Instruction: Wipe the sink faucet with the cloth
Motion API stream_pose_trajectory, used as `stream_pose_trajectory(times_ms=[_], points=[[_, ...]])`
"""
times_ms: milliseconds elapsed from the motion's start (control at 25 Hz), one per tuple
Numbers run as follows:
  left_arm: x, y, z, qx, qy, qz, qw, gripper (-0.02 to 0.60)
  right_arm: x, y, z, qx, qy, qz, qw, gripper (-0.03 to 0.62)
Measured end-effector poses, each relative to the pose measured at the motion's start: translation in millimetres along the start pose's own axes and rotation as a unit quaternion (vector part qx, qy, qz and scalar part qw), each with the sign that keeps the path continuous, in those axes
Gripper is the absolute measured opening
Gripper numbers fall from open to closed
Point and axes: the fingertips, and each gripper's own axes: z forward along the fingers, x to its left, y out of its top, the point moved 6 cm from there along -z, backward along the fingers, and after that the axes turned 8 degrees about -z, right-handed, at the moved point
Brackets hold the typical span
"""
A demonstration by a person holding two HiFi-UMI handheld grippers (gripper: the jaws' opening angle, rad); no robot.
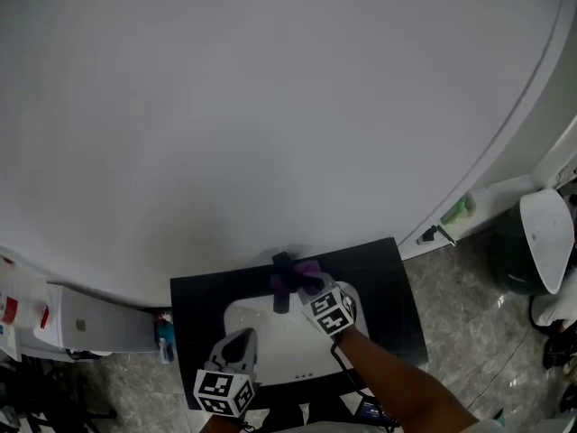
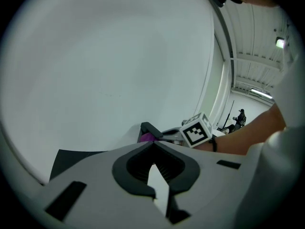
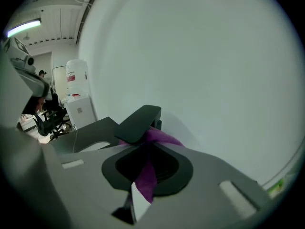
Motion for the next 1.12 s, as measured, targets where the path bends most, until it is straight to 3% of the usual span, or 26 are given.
stream_pose_trajectory(times_ms=[200, 520, 640, 800, 1120], points=[[2.7, -0.3, 7.0, 0.002, 0.004, 0.006, 1.0000, 0.005, -22.0, -15.7, 42.5, 0.010, 0.000, 0.018, 1.000, 0.031], [17.3, -8.2, 11.9, 0.006, 0.009, -0.001, 0.9999, 0.005, 0.0, -66.2, 85.3, 0.091, 0.040, 0.003, 0.995, 0.031], [16.4, -5.3, 7.7, -0.001, 0.006, -0.001, 1.0000, 0.005, 3.3, -57.7, 66.2, 0.050, 0.032, 0.015, 0.998, 0.031], [1.8, 23.3, -13.9, -0.036, -0.006, 0.001, 0.9993, 0.005, 19.8, -16.2, -13.8, -0.038, 0.017, 0.020, 0.999, 0.031], [-34.9, 86.1, -51.1, -0.098, -0.035, 0.027, 0.9941, 0.005, 49.0, 68.8, -157.3, -0.119, -0.029, 0.013, 0.992, 0.032]])
